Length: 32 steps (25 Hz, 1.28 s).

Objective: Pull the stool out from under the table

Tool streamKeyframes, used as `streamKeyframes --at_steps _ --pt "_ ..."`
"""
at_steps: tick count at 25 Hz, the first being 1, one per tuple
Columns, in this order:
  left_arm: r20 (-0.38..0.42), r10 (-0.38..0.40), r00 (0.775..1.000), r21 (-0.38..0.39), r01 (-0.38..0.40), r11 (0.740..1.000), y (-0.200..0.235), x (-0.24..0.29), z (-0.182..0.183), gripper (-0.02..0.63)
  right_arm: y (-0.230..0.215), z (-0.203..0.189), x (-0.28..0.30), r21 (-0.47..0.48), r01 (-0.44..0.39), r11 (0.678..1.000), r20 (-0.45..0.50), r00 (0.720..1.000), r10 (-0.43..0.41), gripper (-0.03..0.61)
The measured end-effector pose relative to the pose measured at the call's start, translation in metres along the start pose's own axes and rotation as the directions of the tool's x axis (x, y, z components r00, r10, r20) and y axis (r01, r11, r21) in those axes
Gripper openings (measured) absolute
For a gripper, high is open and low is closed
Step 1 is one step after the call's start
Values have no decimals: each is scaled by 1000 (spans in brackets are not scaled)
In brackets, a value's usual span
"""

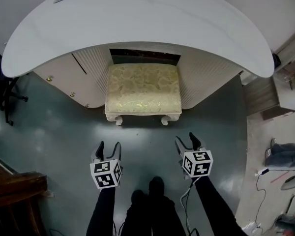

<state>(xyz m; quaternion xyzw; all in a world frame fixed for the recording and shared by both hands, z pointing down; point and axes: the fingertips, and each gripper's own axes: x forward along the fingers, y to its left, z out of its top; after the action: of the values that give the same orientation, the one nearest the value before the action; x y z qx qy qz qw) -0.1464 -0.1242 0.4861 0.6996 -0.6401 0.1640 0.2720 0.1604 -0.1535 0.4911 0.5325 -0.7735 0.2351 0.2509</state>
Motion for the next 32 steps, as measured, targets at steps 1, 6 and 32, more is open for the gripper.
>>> streamKeyframes --at_steps 1,6,32 --pt "4 2 1000 3 -2 1000 3 10 -4 277 -4 -3 9 -3 7 1000 4 1000 -7 264" --pt "33 10 999 13 -10 1000 19 62 -22 299 -27 -15 57 -16 42 999 38 998 -42 273" --pt "130 21 991 31 -25 999 71 235 -51 337 -56 -42 210 -42 42 998 203 979 -33 296"
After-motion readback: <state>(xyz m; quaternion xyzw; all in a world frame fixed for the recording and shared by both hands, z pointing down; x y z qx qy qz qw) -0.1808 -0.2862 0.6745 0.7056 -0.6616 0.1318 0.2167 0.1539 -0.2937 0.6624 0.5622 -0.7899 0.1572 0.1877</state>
